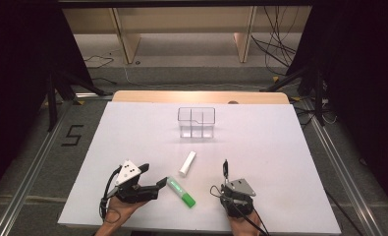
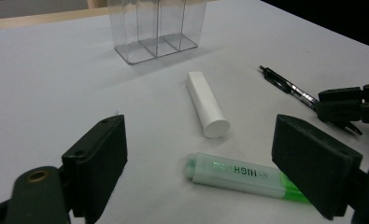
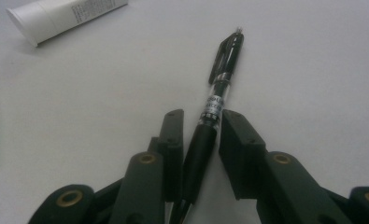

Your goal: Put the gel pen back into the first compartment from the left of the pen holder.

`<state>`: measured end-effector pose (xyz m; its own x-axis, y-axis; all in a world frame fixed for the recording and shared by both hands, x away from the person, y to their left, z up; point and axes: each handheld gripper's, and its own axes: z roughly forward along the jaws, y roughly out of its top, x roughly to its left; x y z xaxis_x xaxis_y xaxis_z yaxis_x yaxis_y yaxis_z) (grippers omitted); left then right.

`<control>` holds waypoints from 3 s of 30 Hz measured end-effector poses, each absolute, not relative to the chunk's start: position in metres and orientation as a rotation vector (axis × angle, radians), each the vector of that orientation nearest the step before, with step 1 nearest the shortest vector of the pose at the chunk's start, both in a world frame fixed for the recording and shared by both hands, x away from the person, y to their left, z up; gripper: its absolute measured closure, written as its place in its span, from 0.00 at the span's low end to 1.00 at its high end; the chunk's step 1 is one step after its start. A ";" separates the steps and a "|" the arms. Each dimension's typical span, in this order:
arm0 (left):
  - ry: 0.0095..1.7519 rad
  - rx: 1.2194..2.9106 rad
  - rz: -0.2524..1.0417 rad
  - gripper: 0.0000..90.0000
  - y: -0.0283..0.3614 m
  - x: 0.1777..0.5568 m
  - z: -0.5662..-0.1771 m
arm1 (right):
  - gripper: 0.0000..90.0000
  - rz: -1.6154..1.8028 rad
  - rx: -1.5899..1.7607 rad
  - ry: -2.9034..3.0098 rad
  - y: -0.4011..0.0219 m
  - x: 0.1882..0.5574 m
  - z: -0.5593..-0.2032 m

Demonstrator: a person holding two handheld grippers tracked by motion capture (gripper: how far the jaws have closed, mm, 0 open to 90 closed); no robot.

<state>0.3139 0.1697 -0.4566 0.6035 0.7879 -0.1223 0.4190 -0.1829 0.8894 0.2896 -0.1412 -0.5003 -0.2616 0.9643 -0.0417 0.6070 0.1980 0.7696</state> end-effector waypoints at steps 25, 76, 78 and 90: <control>0.982 1.805 0.447 0.20 0.170 0.314 -0.456 | 0.85 0.874 1.465 1.939 -0.139 0.289 -0.501; 1.006 1.811 0.426 0.20 0.174 0.319 -0.460 | 0.89 1.076 1.053 2.026 -0.151 0.275 -0.449; 1.009 1.812 0.426 0.20 0.174 0.320 -0.460 | 0.89 1.070 1.011 2.028 -0.150 0.273 -0.447; 1.022 1.780 0.354 0.20 0.172 0.320 -0.458 | 0.89 1.153 0.947 1.998 -0.142 0.271 -0.442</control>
<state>0.3201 0.1717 -0.4577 0.5981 0.7730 -0.2117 0.4767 -0.1309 0.8692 0.2713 -0.1424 -0.4419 -0.5381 0.8260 -0.1678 0.2678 0.3563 0.8952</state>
